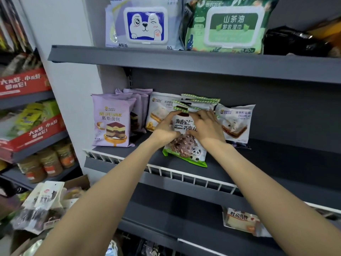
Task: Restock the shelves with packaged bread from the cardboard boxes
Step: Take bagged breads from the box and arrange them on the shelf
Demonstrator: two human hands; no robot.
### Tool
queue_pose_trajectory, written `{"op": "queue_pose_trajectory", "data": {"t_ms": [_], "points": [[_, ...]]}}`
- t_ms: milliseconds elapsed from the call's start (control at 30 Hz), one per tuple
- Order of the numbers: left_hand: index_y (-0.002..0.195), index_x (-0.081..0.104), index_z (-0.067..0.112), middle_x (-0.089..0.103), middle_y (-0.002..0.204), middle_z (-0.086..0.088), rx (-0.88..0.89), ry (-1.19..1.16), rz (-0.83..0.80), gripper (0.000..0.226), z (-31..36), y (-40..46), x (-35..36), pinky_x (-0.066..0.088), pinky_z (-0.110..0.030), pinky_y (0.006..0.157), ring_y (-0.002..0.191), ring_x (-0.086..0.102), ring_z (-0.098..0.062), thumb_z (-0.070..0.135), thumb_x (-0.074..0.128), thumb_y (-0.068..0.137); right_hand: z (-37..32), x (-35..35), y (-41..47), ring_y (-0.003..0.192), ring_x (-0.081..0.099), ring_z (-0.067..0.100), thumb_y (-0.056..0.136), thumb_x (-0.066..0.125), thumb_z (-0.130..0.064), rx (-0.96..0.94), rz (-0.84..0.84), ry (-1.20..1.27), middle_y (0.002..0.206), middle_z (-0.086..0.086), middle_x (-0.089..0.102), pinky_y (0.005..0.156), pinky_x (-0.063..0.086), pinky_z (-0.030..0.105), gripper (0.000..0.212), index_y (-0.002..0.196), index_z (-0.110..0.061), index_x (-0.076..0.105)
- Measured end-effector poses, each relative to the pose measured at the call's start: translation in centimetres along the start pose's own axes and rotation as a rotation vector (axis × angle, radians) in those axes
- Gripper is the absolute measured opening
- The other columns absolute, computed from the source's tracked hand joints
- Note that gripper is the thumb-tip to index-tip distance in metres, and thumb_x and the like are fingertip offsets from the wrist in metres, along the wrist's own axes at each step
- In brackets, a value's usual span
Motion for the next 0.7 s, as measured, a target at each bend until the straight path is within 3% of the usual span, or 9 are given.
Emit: {"op": "queue_pose_trajectory", "data": {"t_ms": [100,200,300,433,533,700], "points": [[0.139,0.036,0.031,0.048,0.131,-0.003,-0.007,0.074,-0.013,0.074,-0.1,-0.4,-0.6,0.051,-0.033,0.09,0.111,0.052,-0.02,0.002,0.067,0.079,-0.3,-0.3,-0.2,0.141,0.02,0.03,0.091,0.057,-0.034,0.025,-0.017,0.032,0.148,0.008,0.032,0.115,0.015,0.036,0.065,0.147,-0.016,0.028],[0.137,0.041,0.017,0.052,0.133,-0.014,0.028,0.131,0.069,0.061,0.0,-1.1,-2.5,0.043,-0.018,0.088,0.121,0.051,-0.026,-0.001,0.062,0.082,-1.2,-0.7,-0.7,0.14,0.022,0.028,0.092,0.056,-0.029,0.024,-0.006,0.093,0.149,0.007,0.029,0.113,0.021,0.037,0.063,0.147,-0.016,0.027],[0.125,0.051,0.009,0.062,0.116,-0.015,0.049,0.246,0.22,0.044,-0.1,-2.7,-6.0,0.045,-0.025,0.086,0.109,0.059,-0.028,-0.001,0.057,0.083,-3.9,-1.6,-1.3,0.133,0.032,0.027,0.091,0.057,-0.022,-0.07,0.111,0.182,0.142,0.009,0.038,0.111,0.029,0.037,0.057,0.143,-0.015,0.035],[0.112,0.056,0.011,0.067,0.106,-0.009,0.013,0.393,0.372,0.028,-1.7,-7.5,-11.7,0.051,-0.041,0.084,0.094,0.064,-0.029,0.009,0.051,0.085,-10.9,-2.3,-2.1,0.121,0.045,0.026,0.092,0.053,-0.016,-0.177,0.172,0.457,0.127,0.01,0.05,0.096,0.043,0.04,0.037,0.129,-0.013,0.052],[0.112,0.057,0.018,0.067,0.102,-0.001,-0.075,0.498,0.483,0.025,-4.4,-13.3,-16.4,0.051,-0.037,0.078,0.09,0.063,-0.025,0.014,0.049,0.088,-18.4,-1.1,-2.9,0.107,0.055,0.027,0.093,0.047,-0.011,-0.293,0.096,0.651,0.115,0.012,0.056,0.088,0.046,0.041,0.027,0.117,-0.009,0.06],[0.107,0.055,0.016,0.066,0.099,-0.001,-0.321,0.613,0.705,0.019,-12.3,-26.3,-24.5,0.05,-0.037,0.067,0.088,0.061,-0.023,0.018,0.047,0.09,-32.9,3.9,-7.5,0.104,0.056,0.023,0.097,0.041,-0.012,-0.483,-0.168,0.784,0.115,0.009,0.058,0.087,0.043,0.032,0.027,0.117,-0.011,0.06]]}}
Point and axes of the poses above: each hand's wrist, its own y-axis towards the middle knuckle, its own x-axis out of the palm, z = x × y, the point moved 7 cm from there along y, towards the middle knuckle
